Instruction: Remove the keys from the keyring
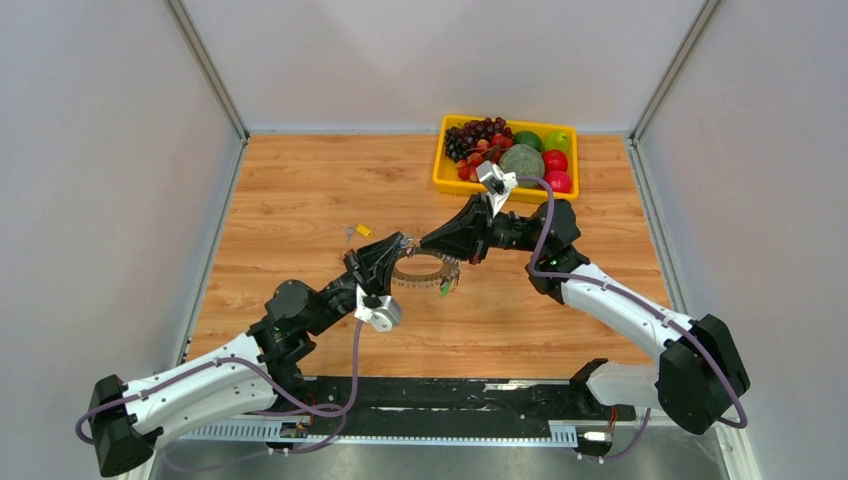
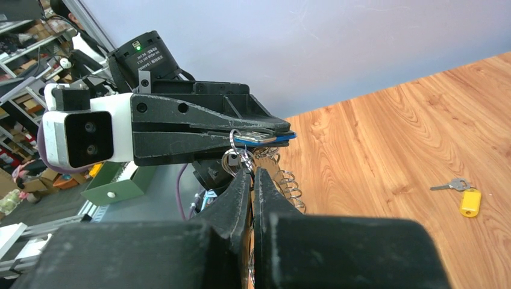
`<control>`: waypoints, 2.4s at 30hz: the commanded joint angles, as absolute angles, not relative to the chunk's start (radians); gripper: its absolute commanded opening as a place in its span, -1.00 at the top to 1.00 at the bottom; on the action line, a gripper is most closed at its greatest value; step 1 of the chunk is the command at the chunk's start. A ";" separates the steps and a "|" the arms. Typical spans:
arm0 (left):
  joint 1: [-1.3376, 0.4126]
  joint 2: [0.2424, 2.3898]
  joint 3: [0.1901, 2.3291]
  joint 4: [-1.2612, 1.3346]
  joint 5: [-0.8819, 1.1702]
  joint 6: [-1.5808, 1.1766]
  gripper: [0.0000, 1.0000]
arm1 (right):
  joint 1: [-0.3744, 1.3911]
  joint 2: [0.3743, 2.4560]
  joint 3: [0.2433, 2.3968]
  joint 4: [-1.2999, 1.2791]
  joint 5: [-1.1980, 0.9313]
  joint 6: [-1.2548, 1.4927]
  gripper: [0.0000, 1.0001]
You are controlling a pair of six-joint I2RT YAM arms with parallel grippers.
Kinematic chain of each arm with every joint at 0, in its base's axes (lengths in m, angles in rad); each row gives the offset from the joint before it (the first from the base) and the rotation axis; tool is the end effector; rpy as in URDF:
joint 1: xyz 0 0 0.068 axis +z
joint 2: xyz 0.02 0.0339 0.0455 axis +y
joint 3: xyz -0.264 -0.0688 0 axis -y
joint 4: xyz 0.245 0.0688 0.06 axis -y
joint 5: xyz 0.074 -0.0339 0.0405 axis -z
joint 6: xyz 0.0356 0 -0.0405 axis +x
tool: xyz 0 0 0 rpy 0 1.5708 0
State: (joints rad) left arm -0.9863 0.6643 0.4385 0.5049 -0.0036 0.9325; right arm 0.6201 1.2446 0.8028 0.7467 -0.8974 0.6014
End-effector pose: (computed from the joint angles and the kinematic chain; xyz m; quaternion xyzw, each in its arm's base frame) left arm 0.0938 -0.1415 0.3101 0.4920 0.3467 -0.0204 0.7983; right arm 0.2071 0.1820 0.3419 -0.3547 0.5297 0.6268 0.4480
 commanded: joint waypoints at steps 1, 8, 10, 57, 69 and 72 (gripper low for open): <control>-0.985 0.674 0.478 0.494 0.050 0.967 1.00 | 0.601 1.195 0.794 0.876 -0.832 0.668 1.00; -0.986 0.694 0.486 0.442 0.083 1.001 1.00 | 0.601 1.182 0.770 0.937 -0.781 0.720 1.00; -0.986 0.701 0.488 0.430 0.089 1.012 1.00 | 0.601 1.186 0.765 0.960 -0.770 0.741 1.00; -0.986 0.635 0.489 0.495 0.114 0.915 1.00 | 0.733 1.210 0.897 0.456 -0.904 0.182 0.35; -0.985 0.618 0.475 0.543 0.053 0.917 1.00 | 0.733 1.155 0.879 0.442 -0.874 0.159 0.91; -0.985 0.615 0.471 0.550 0.044 0.917 1.00 | 0.733 1.144 0.876 0.441 -0.868 0.162 1.00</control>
State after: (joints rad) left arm -0.9871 0.6418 0.4625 0.4320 0.0731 0.9279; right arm 0.7280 1.1793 0.8631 0.4461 -0.8707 0.1814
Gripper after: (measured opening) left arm 0.017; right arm 0.030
